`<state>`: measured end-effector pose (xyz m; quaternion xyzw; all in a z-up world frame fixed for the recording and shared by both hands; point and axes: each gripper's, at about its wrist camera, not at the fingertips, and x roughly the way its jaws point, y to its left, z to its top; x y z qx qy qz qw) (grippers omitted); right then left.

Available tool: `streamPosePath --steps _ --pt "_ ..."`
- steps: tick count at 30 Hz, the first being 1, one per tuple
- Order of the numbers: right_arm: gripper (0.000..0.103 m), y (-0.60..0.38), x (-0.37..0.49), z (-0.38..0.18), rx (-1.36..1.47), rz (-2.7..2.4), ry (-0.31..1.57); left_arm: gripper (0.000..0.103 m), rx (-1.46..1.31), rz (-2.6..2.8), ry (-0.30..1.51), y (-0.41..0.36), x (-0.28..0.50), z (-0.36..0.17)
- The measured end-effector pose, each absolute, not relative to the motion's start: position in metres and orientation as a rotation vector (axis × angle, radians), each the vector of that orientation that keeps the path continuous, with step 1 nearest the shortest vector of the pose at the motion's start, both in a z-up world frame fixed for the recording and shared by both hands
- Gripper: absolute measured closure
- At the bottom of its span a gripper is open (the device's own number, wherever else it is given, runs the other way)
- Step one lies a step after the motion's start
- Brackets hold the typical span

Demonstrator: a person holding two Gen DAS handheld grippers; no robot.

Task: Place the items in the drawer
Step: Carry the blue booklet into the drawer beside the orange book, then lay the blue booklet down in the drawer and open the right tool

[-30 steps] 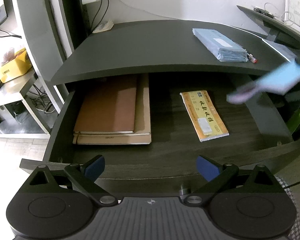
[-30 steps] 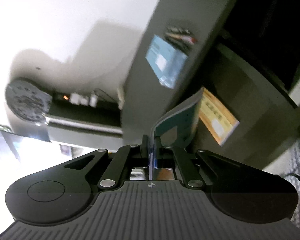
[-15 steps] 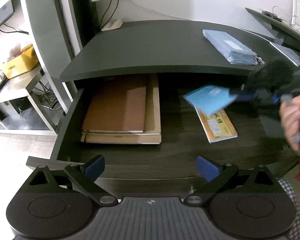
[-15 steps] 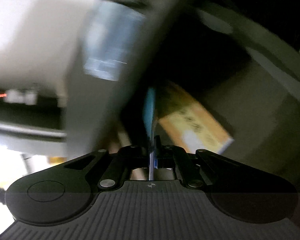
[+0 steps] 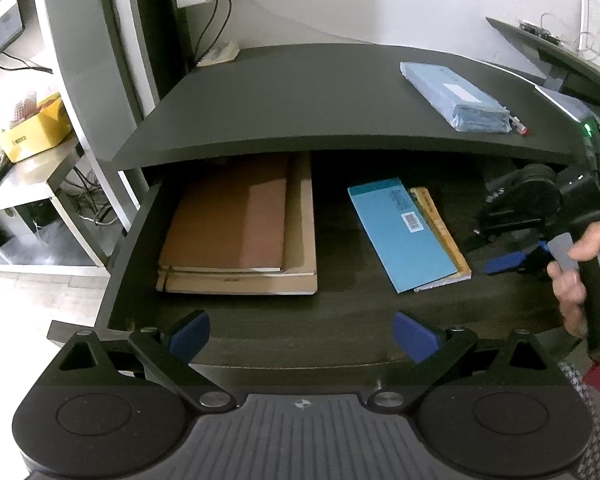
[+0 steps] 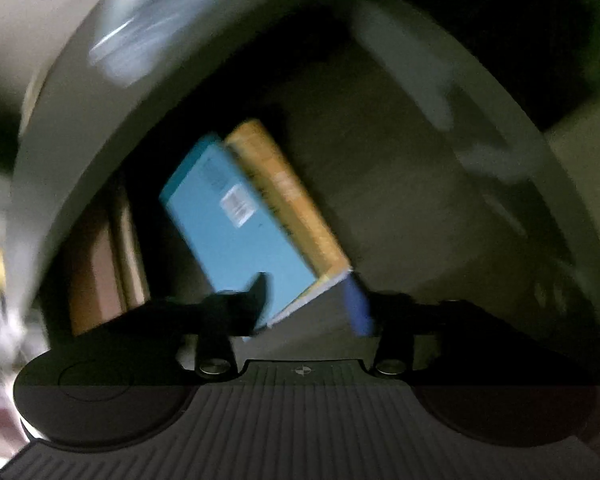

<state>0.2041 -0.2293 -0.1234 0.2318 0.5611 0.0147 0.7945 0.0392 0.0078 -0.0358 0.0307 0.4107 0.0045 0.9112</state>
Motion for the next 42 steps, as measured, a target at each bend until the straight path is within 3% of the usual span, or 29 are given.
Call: streamPosePath --steps 3,6,9,32,37,38,42 --pt "0.011 -0.185 0.216 -0.112 0.168 0.173 1.211 0.004 0.052 0.017 0.833 0.011 0.041 -0.034" --pt "0.009 -0.141 0.231 -0.111 -0.145 0.237 1.18 0.004 0.031 0.025 0.827 0.018 0.042 -0.033" --pt "0.004 -0.121 0.249 -0.122 -0.24 0.279 1.174 0.004 0.014 0.027 0.832 0.025 0.044 -0.035" --pt "0.002 -0.115 0.296 -0.175 -0.099 0.148 1.219 0.004 -0.014 0.019 0.869 0.038 0.059 -0.048" --pt "0.011 -0.117 0.292 -0.171 -0.068 0.085 1.207 0.004 -0.015 0.023 0.868 0.038 0.058 -0.048" --pt "0.017 -0.119 0.291 -0.17 -0.049 0.067 1.21 0.004 -0.015 0.024 0.868 0.038 0.058 -0.048" --pt "0.018 -0.127 0.289 -0.165 0.041 0.004 1.231 0.004 -0.015 0.027 0.863 0.038 0.057 -0.047"
